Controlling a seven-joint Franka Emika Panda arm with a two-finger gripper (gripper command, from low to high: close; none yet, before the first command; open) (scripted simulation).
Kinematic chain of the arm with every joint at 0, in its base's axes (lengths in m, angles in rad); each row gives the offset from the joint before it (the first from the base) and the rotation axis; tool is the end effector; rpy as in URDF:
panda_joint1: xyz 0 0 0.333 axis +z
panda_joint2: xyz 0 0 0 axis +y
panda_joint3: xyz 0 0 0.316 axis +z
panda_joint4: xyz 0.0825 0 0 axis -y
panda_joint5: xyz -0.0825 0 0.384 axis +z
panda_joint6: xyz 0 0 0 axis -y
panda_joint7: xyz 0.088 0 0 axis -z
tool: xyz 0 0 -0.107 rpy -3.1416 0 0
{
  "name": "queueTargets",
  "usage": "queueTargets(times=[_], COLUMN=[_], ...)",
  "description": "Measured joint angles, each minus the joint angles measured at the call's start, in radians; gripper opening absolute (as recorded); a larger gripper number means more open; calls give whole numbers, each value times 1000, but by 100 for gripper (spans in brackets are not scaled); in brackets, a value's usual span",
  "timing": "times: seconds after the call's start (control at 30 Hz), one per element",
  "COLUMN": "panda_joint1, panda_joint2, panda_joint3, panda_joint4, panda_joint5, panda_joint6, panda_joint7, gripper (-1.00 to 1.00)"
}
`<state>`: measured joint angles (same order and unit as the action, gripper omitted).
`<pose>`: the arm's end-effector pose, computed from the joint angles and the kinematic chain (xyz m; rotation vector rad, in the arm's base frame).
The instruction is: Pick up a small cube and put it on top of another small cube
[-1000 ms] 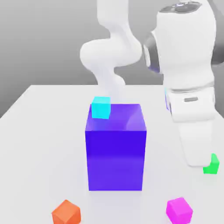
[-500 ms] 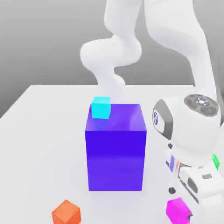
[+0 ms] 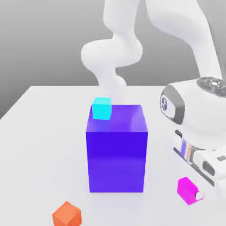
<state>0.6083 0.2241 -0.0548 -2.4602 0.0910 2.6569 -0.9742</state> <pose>0.4095 0.2490 0.2054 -2.3282 -2.0581 0.0309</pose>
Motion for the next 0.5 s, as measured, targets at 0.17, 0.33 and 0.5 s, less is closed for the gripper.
queueTargets(times=[0.17,0.33,0.5], panda_joint1=[105,173,181], panda_joint2=[-135,-105,-18], panda_joint3=[118,142,130], panda_joint4=[-106,-153,-150], panda_joint5=[-57,-115,-138], panda_joint6=[-18,72,157], panda_joint7=[-170,-230,-217], gripper=[-100,-100,100])
